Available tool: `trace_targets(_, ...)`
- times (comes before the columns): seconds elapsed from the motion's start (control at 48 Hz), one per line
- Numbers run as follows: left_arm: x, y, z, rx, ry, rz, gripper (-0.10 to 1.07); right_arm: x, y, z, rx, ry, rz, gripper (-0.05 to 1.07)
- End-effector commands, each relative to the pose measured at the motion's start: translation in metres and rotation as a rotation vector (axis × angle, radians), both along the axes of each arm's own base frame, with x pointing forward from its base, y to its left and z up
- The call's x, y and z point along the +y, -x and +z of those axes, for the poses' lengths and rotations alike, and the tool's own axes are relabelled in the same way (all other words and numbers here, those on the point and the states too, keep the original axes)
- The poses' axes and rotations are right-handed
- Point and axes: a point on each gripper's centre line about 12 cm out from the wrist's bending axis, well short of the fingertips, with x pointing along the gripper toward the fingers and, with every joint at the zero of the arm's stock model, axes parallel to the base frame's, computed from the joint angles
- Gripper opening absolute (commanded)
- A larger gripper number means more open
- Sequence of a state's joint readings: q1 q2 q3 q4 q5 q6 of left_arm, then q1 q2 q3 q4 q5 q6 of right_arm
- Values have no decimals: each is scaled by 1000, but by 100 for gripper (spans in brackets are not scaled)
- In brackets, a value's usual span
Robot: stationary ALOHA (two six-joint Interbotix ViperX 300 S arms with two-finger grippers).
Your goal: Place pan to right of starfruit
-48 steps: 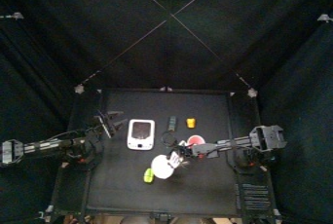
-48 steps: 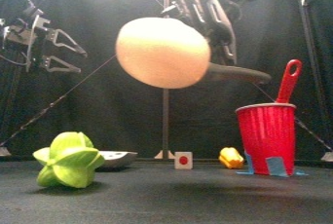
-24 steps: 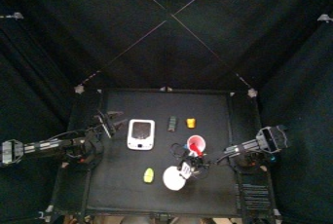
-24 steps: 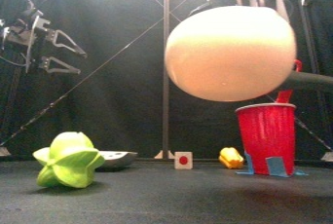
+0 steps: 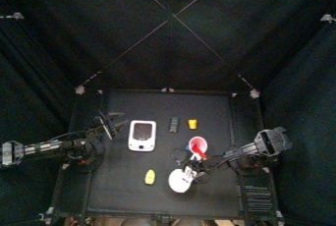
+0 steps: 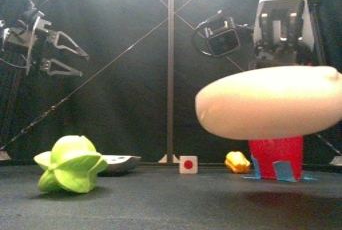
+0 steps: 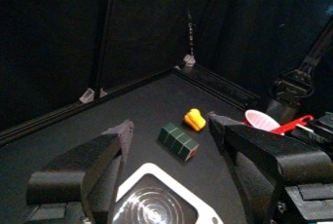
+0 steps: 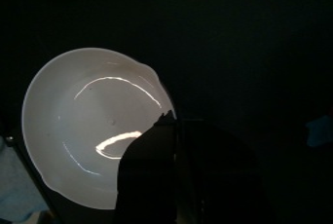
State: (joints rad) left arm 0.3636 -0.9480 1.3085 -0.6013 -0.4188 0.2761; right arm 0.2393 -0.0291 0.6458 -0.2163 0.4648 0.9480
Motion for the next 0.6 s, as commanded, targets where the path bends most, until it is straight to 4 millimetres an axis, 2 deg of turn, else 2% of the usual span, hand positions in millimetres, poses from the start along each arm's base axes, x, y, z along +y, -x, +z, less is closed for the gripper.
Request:
trace_targets(0.0, 1, -1, 4, -8, -5, 3, 96, -1, -4, 6, -19, 3, 4, 31)
trace_targets(0.167, 1, -1, 4, -8, -5, 3, 96, -1, -4, 4, -16, 10, 7, 34)
trace_targets(0.583, 1, -1, 3, -6, -4, 3, 96, -6, -1, -7, 62, 40, -7, 58)
